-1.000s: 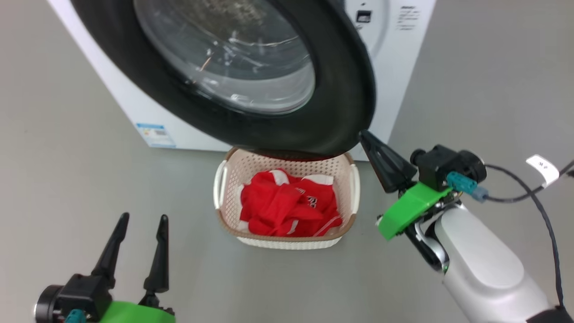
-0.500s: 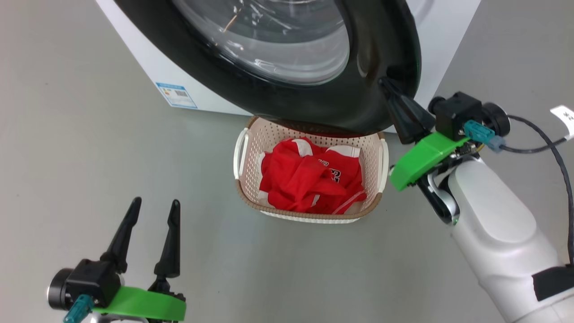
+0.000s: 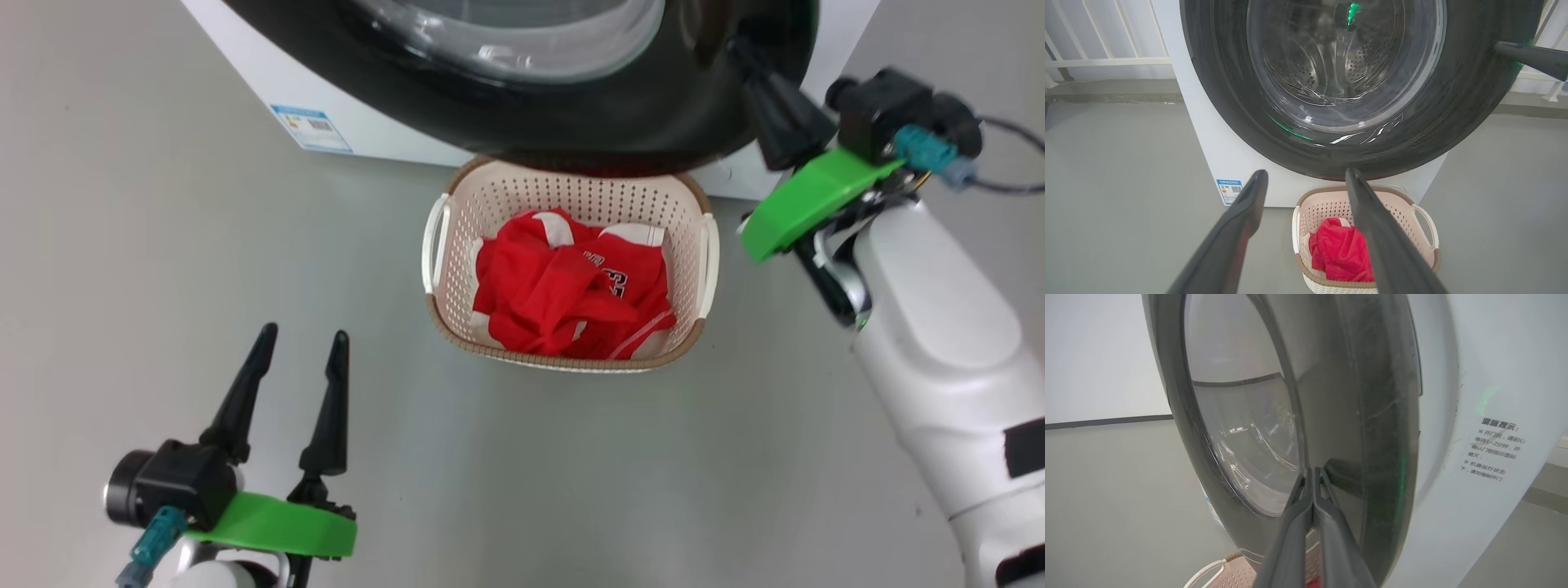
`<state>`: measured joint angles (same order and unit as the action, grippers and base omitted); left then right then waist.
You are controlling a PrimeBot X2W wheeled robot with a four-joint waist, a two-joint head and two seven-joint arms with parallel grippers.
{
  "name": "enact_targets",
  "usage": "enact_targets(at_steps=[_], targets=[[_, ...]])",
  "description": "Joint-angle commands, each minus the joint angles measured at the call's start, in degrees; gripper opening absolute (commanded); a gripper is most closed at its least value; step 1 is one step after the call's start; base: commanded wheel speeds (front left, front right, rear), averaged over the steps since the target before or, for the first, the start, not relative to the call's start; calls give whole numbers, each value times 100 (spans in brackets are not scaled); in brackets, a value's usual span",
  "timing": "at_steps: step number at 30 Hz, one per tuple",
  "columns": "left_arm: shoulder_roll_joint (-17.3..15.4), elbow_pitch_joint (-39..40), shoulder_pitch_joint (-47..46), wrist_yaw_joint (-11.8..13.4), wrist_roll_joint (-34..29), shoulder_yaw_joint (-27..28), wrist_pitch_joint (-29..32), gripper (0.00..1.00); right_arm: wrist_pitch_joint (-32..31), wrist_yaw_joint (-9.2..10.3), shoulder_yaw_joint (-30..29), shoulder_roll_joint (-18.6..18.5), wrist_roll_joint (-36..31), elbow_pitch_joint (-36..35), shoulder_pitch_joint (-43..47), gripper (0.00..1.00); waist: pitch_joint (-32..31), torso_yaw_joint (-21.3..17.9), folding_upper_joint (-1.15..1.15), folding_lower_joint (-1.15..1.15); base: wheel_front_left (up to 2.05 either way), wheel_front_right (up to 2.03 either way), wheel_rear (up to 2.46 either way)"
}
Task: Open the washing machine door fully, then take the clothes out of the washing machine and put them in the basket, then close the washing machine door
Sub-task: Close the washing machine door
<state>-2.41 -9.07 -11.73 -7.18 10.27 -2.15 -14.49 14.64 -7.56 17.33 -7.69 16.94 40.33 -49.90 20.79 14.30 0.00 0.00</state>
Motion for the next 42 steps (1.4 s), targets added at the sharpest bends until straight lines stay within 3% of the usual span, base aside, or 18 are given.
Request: enact_targets(at_steps=[1, 14, 20, 28, 35, 36, 37, 38, 39, 42], targets=[[-81, 112, -132, -30, 65, 92, -51, 100, 36, 8, -23, 1, -65, -17, -228, 0, 146, 60, 0, 0, 0, 0, 0], [-76, 118, -424, -31, 225, -184, -51, 100, 36, 8, -4, -179, 106, 541, -1189, 0, 569, 293, 0, 0, 0, 0, 0], [-67, 97, -563, -31, 350, -296, -51, 100, 36, 8, -428, -209, 85, 691, -1534, 0, 693, 344, 0, 0, 0, 0, 0], [-60, 20, -624, -31, 529, -391, -51, 100, 36, 8, -1157, 24, -465, 894, -1682, 0, 662, 346, 0, 0, 0, 0, 0], [-104, -35, -614, -31, 753, -470, -51, 100, 36, 8, -1138, 263, -334, 831, -1299, 0, 429, 228, 0, 0, 0, 0, 0], [-124, -44, -600, -31, 774, -472, -51, 100, 36, 8, -1092, 291, -263, 792, -1202, 9, 380, 187, 0, 0, 0, 0, 0], [-139, -49, -586, -31, 797, -476, -51, 100, 36, 8, -1034, 313, -201, 736, -1097, 39, 327, 142, 0, 0, 0, 0, 0], [-153, -59, -569, -31, 819, -473, -51, 100, 36, 8, -975, 329, -142, 671, -981, 59, 270, 92, 0, 0, 0, 0, 0], [-174, -70, -555, -31, 825, -471, -51, 100, 36, 8, -918, 342, -85, 599, -859, 96, 207, 40, 0, 0, 0, 0, 0], [-227, -94, -521, -31, 833, -482, -51, 100, 36, 8, -795, 351, 35, 367, -488, 100, 11, -131, 0, 0, 0, 0, 0]])
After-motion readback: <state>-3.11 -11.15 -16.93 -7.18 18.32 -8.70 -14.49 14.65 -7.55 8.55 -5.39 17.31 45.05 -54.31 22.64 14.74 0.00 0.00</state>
